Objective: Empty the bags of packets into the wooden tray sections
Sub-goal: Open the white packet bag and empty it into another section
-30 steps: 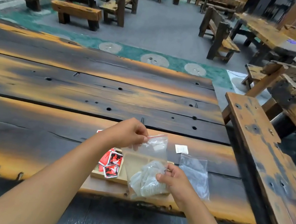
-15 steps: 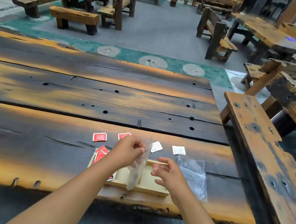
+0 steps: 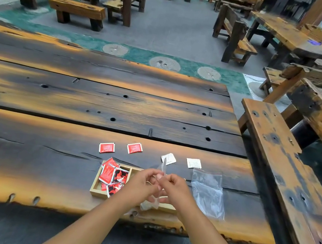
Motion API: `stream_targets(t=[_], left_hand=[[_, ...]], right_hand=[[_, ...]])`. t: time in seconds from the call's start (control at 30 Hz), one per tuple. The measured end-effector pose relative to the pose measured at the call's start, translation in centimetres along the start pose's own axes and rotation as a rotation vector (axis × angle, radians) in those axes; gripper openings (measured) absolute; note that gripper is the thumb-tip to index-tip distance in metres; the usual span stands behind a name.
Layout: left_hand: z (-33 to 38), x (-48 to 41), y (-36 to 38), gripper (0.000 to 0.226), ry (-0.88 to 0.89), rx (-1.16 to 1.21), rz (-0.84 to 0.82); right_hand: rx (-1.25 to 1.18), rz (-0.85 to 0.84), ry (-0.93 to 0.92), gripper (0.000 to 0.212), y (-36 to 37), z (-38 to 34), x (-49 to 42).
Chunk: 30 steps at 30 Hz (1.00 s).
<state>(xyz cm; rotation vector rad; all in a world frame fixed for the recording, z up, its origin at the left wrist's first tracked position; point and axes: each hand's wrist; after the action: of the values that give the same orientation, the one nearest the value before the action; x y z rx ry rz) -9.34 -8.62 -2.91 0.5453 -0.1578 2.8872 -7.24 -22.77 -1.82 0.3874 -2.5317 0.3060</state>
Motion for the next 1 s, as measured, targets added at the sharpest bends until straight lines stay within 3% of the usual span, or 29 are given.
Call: stream_targets(t=[0.1,0.23,0.5,0.73,0.87,1.0], left_hand=[[-0.2,0.0,-0.6,0.030,-0.020,0.034,-0.043],[0.2,-0.6,-1.3,0.024,-0.062,-0.015,0.003],[0.8,-1.4,-1.2,0.013,-0.043,0.018,0.024],[0.8,-1.6,-0.8,0.022,-0.082,0.066,-0.007],[1.0,-1.8,-0.6,0.035,-0.103,0.086,-0.005],[1.1,-1.8,-0.1,0.033,-0.117,0.150,0.002]], right_hand=[[-0.035,0.014,0.032,0.020,-0.2,-0.3,0.1],[-0.065,-0.010,0.059,0.023,-0.6,-0.4,0.4],[0.135,-0.094,0.036,0.026,-0.8,-0.4,1.4],[0.321,0.020,-0.012,0.025,-0.4,-0.3,0.8],[0.558,0.110,-0.099,0.024,0.2,-0.4,0.7],[0.657,0.178,-0.135,0.034,0.6,-0.3,0.8]])
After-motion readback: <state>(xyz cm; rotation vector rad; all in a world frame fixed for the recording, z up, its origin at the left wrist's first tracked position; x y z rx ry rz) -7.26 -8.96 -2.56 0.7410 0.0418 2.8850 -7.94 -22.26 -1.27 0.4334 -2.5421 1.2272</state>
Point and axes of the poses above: each hand's wrist, its own x-axis away from the middle knuckle, its own y-axis out of the palm, z = x × y, and after that the axes turned 5 degrees about -z, right-handed
